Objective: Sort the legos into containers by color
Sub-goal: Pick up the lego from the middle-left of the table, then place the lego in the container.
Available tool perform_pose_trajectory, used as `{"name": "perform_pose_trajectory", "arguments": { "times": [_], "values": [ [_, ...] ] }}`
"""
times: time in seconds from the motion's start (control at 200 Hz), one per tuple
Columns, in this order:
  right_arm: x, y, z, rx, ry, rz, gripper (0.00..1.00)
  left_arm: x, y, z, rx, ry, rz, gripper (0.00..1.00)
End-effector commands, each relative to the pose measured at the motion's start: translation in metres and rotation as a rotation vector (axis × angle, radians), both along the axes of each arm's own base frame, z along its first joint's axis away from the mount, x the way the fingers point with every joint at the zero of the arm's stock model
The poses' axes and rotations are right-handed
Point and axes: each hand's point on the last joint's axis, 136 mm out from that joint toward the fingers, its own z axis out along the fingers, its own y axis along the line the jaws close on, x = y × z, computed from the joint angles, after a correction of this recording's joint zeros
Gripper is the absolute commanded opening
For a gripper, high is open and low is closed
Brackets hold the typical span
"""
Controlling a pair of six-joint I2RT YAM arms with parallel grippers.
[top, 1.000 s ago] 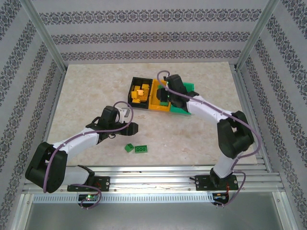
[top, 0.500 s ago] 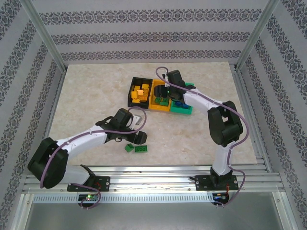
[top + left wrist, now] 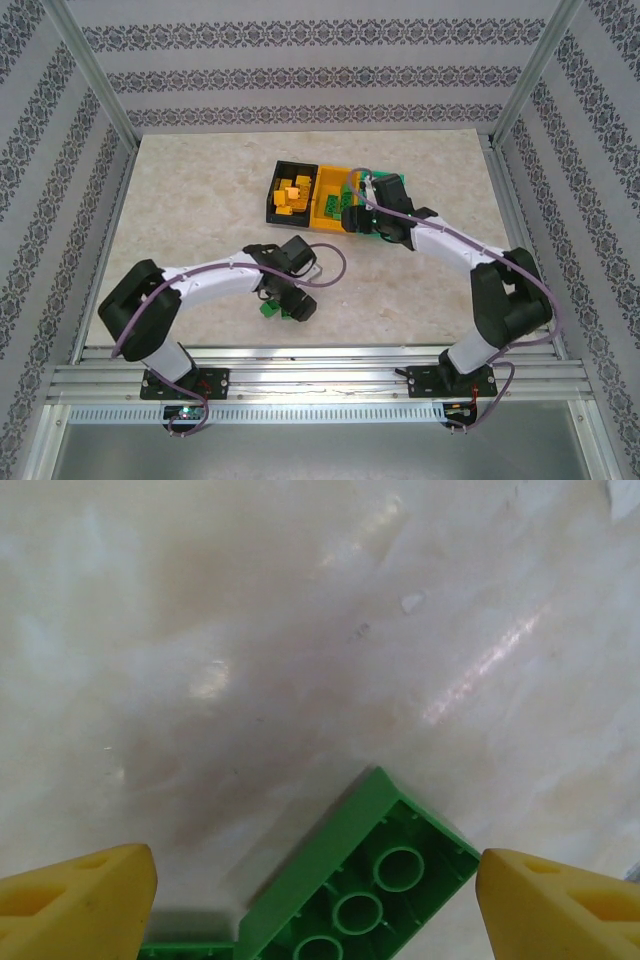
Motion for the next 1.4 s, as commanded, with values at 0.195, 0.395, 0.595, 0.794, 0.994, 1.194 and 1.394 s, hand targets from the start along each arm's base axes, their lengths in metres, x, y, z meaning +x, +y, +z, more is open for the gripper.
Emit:
{"name": "perform_pose_trajectory", "arguments": {
  "times": [0.195, 0.395, 0.595, 0.794, 0.994, 1.194, 1.394],
  "values": [
    [-0.01, -0.017, 0.001, -0.029, -0.051, -0.025, 0.6, -0.011, 0.008, -0.017, 0.151, 0.064, -0.096, 0.68],
    [-0.011, -0.02, -0.003, -0.027, -0.064, -0.031, 0.6, -0.005, 0.006, -0.021, 0.175, 0.068, -0.085, 0.36],
    [-0.013, -0.025, -0.009, -0.007, -0.084, -0.057, 0.6, 0.027, -0.012, 0.007, 0.134, -0.066, -0.059, 0.26],
    [-0.02, -0.04, -0.011, 0.064, -0.136, -0.138, 0.6, 0.093, -0.033, 0.051, 0.099, -0.269, 0.061, 0.23],
    [-0.021, -0.06, 0.001, 0.102, -0.193, -0.211, 0.61, 0.172, -0.055, 0.084, 0.102, -0.412, 0.167, 0.22],
    [-0.023, -0.071, 0.005, 0.114, -0.214, -0.242, 0.62, 0.246, -0.078, 0.091, 0.042, -0.471, 0.271, 0.24],
    [-0.021, -0.065, -0.002, 0.13, -0.19, -0.229, 0.62, 0.285, -0.083, 0.092, 0.013, -0.472, 0.312, 0.51]
  ]
}}
